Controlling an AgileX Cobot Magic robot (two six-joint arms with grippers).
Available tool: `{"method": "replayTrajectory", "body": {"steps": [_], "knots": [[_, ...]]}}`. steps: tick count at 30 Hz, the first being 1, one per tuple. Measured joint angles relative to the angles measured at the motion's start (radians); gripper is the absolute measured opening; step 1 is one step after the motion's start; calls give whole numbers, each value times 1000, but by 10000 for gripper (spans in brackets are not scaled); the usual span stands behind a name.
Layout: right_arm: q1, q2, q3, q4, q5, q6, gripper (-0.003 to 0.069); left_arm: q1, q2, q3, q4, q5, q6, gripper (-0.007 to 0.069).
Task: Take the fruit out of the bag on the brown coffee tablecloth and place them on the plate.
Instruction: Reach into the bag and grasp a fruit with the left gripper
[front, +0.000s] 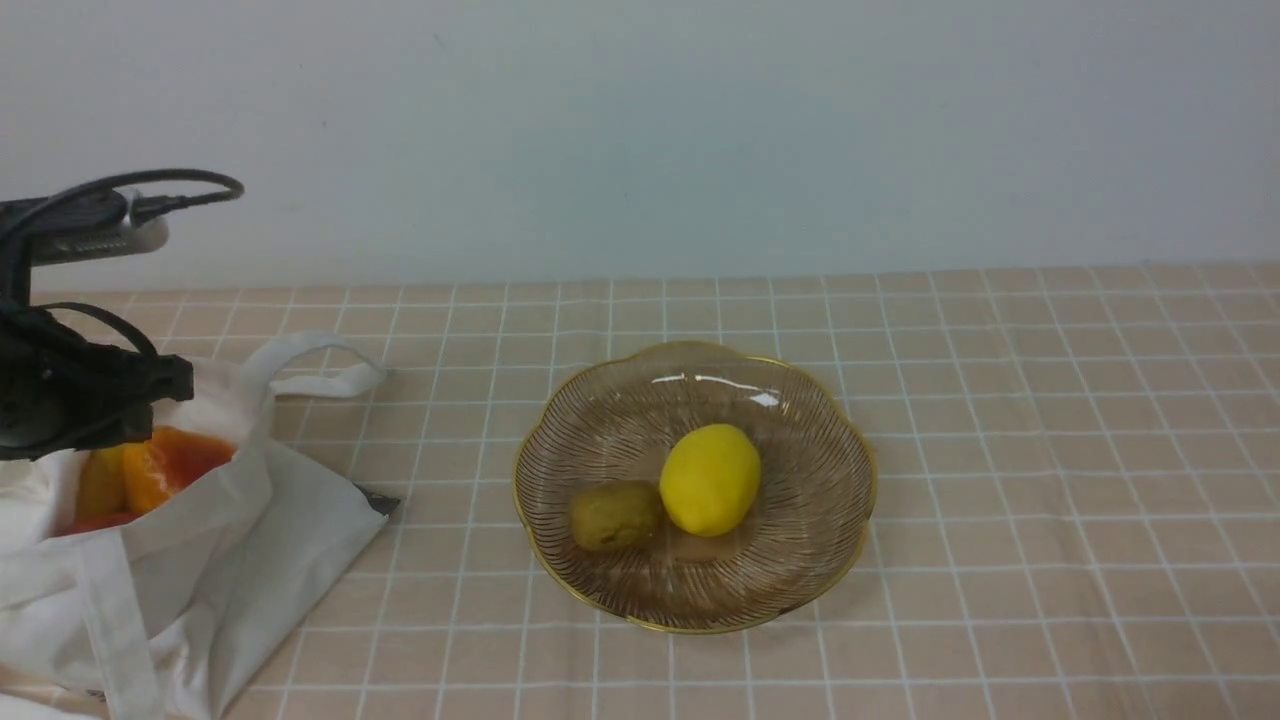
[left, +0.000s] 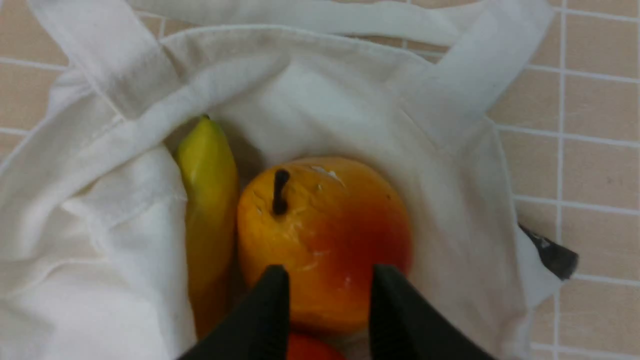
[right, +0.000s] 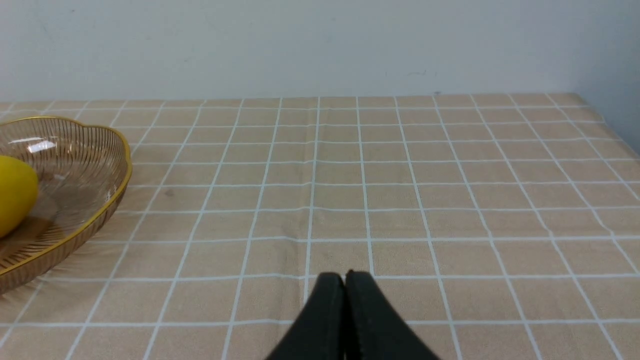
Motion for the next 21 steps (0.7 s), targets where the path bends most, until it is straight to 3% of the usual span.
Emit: {"method": "replayTrajectory", "body": {"steps": [2,3,9,21], "knots": [[0,0,0,0,0,0,-14,0,15,-1,2,-20,0,313],[0,0,0,0,0,0,-14,0,38,-1,2,-41,3,390],[0,0,0,0,0,0,-14,0,116,-2,2,-113,5,563],[0,0,0,0,0,0,-14,0,201,-7,2,-204,14,582]]}}
